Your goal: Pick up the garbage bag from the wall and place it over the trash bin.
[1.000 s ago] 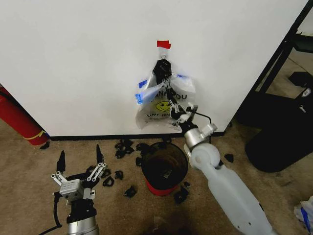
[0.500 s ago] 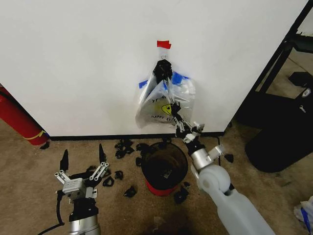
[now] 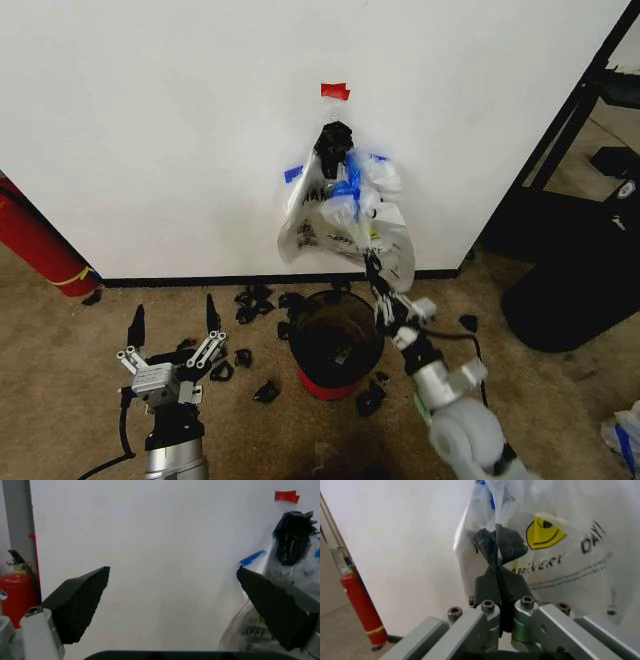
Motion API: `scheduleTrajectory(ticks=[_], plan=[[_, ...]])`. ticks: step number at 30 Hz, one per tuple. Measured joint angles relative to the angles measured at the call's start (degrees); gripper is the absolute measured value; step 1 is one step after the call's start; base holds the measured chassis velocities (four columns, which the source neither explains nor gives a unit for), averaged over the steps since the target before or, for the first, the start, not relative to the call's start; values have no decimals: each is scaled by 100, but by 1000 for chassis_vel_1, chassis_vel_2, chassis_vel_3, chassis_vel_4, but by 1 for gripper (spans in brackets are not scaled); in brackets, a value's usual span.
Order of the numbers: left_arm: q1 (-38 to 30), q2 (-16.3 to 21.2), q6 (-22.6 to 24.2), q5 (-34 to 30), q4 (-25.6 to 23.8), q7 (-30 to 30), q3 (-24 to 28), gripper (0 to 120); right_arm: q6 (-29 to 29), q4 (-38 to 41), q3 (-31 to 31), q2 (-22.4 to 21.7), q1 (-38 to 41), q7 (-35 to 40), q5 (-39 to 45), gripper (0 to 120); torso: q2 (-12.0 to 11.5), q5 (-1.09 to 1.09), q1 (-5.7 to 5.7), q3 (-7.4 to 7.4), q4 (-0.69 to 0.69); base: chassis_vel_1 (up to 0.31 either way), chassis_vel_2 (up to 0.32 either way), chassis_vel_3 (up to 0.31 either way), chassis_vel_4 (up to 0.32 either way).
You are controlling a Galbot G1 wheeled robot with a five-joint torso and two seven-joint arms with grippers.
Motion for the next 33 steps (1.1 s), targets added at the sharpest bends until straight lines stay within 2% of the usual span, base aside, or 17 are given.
scheduleTrajectory(ticks=[4, 9, 21, 26, 33], plan=[[-27, 16, 4, -14, 18, 16, 17, 100, 243, 71, 92, 125, -269, -23, -344, 0, 0, 0, 0, 0, 0, 0, 0, 0, 0], [-48, 30, 9, -43, 25, 48, 31, 100, 818, 177, 257, 250, -939, -245, -712, 0, 0, 0, 0, 0, 0, 0, 0, 0, 0], [-42, 68, 18, -60, 14, 68, 31, 100, 1904, 126, 478, 433, -1991, -440, -980, 0, 0, -1, 0, 0, 0, 0, 0, 0, 0], [21, 52, 4, -52, -26, 66, 14, 100, 2507, 87, 584, 517, -2379, -135, -1406, 0, 0, 0, 1, 0, 1, 0, 0, 0, 0], [51, 15, -11, -28, -60, 60, 3, 100, 3005, 143, 573, 710, -2772, 18, -1573, 0, 0, 0, 1, 0, 0, 0, 0, 0, 0]])
